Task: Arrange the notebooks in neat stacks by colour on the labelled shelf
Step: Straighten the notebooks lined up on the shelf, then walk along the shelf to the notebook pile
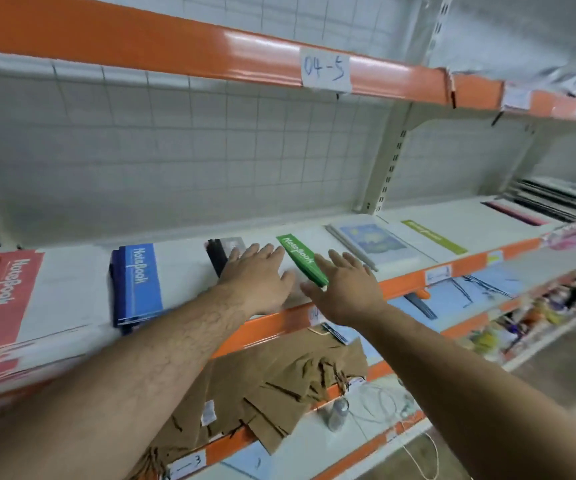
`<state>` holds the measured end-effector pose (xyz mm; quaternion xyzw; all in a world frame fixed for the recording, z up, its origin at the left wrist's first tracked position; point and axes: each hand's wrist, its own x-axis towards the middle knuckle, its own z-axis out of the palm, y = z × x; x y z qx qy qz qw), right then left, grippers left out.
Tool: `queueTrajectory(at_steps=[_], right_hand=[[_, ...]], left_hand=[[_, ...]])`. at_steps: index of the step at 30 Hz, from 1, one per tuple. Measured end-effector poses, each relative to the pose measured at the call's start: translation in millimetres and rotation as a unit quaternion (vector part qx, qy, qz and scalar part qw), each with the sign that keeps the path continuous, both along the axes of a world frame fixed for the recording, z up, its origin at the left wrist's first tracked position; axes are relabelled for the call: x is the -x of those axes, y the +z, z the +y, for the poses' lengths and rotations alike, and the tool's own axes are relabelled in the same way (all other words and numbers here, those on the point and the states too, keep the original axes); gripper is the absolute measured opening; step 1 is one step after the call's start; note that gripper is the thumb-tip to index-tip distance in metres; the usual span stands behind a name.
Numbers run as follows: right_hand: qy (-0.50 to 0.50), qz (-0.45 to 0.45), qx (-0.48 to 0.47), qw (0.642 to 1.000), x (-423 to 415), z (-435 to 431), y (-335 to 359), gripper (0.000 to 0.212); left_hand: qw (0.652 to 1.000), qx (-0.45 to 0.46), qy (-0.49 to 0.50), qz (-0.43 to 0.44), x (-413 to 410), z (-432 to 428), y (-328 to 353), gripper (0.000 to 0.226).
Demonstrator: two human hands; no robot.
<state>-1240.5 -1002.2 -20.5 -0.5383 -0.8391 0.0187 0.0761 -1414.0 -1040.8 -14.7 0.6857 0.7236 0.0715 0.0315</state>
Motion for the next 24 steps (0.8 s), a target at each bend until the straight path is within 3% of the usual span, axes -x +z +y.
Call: queueTrajectory(at_steps=[16,24], right_hand=[[-0.076,0.023,-0.010,0.997,-279,71,10,0.072],[-0.114,0.044,0.013,0.992,-385,121,6,0.070]], left_hand=[[0.997,-0.024,-0.067,0.017,-269,99,1,0.063],[0.994,0.004,-0.106,0.003,-374,168,0,0.065]])
